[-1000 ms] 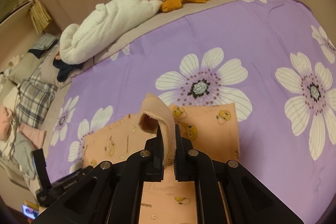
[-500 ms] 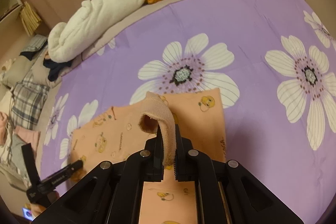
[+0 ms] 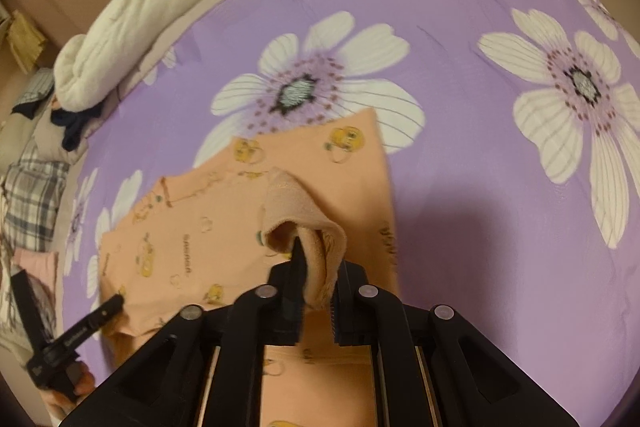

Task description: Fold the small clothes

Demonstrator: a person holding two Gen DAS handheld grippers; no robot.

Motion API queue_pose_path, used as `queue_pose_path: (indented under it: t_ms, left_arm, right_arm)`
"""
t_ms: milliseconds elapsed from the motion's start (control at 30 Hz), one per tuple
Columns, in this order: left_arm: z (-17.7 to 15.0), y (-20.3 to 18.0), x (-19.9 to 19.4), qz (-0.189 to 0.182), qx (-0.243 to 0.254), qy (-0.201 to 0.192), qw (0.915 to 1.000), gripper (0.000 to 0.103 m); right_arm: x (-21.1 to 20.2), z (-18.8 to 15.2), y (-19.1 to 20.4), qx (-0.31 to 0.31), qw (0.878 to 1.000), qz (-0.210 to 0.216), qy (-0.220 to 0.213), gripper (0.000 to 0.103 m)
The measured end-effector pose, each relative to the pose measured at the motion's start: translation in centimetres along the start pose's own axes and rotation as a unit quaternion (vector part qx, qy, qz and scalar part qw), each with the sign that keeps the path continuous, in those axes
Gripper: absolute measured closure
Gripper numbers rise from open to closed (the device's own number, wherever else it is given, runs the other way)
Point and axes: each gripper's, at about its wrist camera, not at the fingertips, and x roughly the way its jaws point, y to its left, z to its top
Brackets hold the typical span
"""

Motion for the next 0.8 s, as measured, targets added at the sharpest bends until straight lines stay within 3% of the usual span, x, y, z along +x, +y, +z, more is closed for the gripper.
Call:
queue_pose_path:
  t_ms: [300,467,600,667,733,800]
  left_arm:
    - [0.0,0.0,0.1,-0.001,0.001,-0.001,1.0000,0.047]
    - [0.0,0.0,0.1,-0.001,0.000,-0.001,1.0000,0.047]
    - [0.0,0.0,0.1,-0.001,0.000,-0.001,1.0000,0.047]
    - [0.0,0.0,0.1,-0.001,0.000,-0.001,1.0000,0.047]
    - [0.0,0.0,0.1,-0.002,0.000,-0.001,1.0000,0.047]
    - [0.0,0.0,0.1,-0.002,0.000,-0.001,1.0000,0.047]
  right_arm:
    - [-0.6,-0.2,-1.4,0.029,0.999,0.019,0.002,0.095]
    - [-1.4,0.2,-2.2,0.034,0.999,-0.016,-0.016,0.090]
    - [-1.7,0.2,-3.3,0.047,0.999,-0.012,-0.013,0.089]
    - [-1.8,0.1,-3.6,0.051,0.999,-0.014,-0.014,0.082]
    - [-1.9,-0.1,-3.9,0.056,0.998,-0.009,-0.016,0.063]
    - [-2.1,-0.2,-3.8,0.057,0.998,-0.001,-0.017,0.062]
